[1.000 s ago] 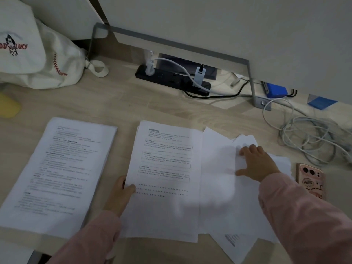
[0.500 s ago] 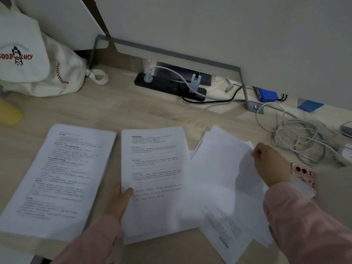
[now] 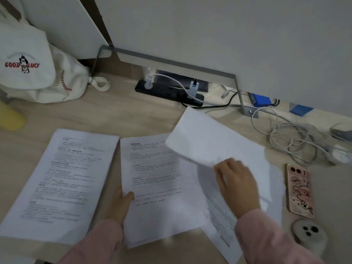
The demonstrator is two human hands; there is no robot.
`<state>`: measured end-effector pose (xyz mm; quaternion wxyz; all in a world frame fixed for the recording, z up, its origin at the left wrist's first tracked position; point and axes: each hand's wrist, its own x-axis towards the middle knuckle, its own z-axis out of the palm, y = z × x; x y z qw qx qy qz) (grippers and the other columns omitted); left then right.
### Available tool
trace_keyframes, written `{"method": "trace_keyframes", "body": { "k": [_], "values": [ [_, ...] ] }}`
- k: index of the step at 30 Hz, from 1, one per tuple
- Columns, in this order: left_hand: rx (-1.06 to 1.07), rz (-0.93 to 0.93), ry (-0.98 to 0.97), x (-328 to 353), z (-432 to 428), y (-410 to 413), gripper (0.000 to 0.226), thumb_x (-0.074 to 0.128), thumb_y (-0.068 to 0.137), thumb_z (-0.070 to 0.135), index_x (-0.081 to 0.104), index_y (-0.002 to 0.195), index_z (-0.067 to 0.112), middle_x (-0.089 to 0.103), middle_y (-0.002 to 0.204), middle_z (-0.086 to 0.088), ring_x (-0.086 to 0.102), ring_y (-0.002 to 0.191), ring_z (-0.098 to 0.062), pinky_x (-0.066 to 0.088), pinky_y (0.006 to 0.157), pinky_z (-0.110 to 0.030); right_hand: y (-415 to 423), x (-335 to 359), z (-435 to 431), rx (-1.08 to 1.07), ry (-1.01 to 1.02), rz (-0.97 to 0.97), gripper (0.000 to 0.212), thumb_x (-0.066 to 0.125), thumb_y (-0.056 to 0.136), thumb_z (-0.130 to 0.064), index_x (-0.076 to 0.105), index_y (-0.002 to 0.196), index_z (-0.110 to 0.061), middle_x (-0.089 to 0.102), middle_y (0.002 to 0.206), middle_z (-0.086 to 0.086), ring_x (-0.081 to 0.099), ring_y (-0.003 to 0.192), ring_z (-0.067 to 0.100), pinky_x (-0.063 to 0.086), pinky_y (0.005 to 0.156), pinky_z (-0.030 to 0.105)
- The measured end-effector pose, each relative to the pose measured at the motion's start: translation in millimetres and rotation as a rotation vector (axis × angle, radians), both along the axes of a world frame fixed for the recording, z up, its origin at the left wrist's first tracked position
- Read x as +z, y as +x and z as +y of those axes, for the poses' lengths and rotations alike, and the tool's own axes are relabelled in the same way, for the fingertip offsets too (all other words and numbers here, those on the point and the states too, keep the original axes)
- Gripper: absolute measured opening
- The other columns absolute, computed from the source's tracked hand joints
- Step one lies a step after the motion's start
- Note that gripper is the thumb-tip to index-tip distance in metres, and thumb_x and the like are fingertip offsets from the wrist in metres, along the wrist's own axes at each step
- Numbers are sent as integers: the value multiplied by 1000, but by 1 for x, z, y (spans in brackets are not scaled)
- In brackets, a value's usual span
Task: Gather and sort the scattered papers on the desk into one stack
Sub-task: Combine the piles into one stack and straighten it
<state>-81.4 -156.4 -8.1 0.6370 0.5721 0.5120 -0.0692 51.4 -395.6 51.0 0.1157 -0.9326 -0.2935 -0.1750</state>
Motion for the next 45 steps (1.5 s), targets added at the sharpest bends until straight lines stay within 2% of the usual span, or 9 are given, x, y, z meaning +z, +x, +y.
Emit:
{"method": "trace_keyframes", "body": {
  "k": [4, 7, 12, 14, 21, 26, 30, 39, 45],
  "values": [
    [-4, -14, -16, 1, -1, -6, 26, 45, 87, -2, 50, 107, 15, 59, 90, -6, 55, 76, -21, 42, 62, -28, -32, -56, 5, -8, -85, 146, 18, 46, 74, -14, 59, 63, -9, 59, 69, 7, 56, 61, 26, 44, 51, 27],
    [-15, 1, -24, -2, 0, -10, 27, 45, 87, -3, 49, 108, 15, 59, 96, -8, 54, 80, -23, 44, 69, -31, -42, -76, 3, -68, -120, 251, 8, 69, 67, -11, 62, 70, -9, 68, 84, 13, 64, 76, 28, 55, 62, 29],
    [-56, 39, -24, -13, 3, -14, 31, 46, 87, -1, 48, 115, 12, 57, 106, -10, 55, 91, -28, 45, 83, -37, -41, -88, -5, -91, -187, 471, 58, 85, 54, -18, 49, 99, -13, 68, 97, 13, 69, 79, 29, 58, 61, 31],
    [-57, 55, -19, -17, 4, -14, 31, 46, 86, -1, 48, 115, 9, 57, 100, -8, 55, 85, -24, 44, 76, -34, -36, -85, -5, -60, -228, 456, 66, 86, 51, -23, 48, 103, -13, 68, 93, 11, 68, 73, 27, 57, 50, 29],
    [-82, 79, -3, -23, 2, -16, 25, 46, 87, 0, 46, 110, 9, 55, 101, -8, 52, 86, -22, 40, 71, -31, -24, -77, 0, 42, -395, 343, 60, 87, 44, -26, 47, 87, -11, 59, 59, 6, 53, 40, 19, 28, 26, 20],
    [-116, 97, 5, -25, 3, -21, 33, 48, 86, 2, 49, 119, 5, 58, 111, -12, 56, 94, -28, 44, 77, -34, -18, -70, 0, -20, -371, 404, 29, 83, 57, -18, 54, 62, -12, 52, 45, 0, 47, 31, 17, -4, 40, 14],
    [-106, 105, -9, -25, 5, -26, 27, 48, 86, 3, 53, 112, 5, 60, 113, -17, 58, 95, -29, 47, 79, -38, -11, -57, 1, -258, -107, 620, 16, 47, 92, -24, 50, 84, -12, 57, 67, 6, 48, 58, 24, 28, 49, 27],
    [-66, 27, -23, -17, 3, -29, 26, 44, 88, -4, 50, 110, 8, 58, 94, -7, 56, 78, -19, 44, 61, -28, 8, -3, 12, -461, 859, 1052, 36, 40, 91, -9, 28, 59, -20, 26, 61, -2, 24, 59, 13, 18, 55, 28],
    [-67, 12, -15, -13, 1, -29, 24, 43, 89, -4, 51, 109, 7, 59, 88, -6, 55, 76, -20, 42, 60, -26, 20, 21, 4, -347, 1314, 1341, 24, 38, 91, -18, 55, 75, -14, 56, 70, 3, 53, 67, 15, 45, 68, 27]
  ]
}}
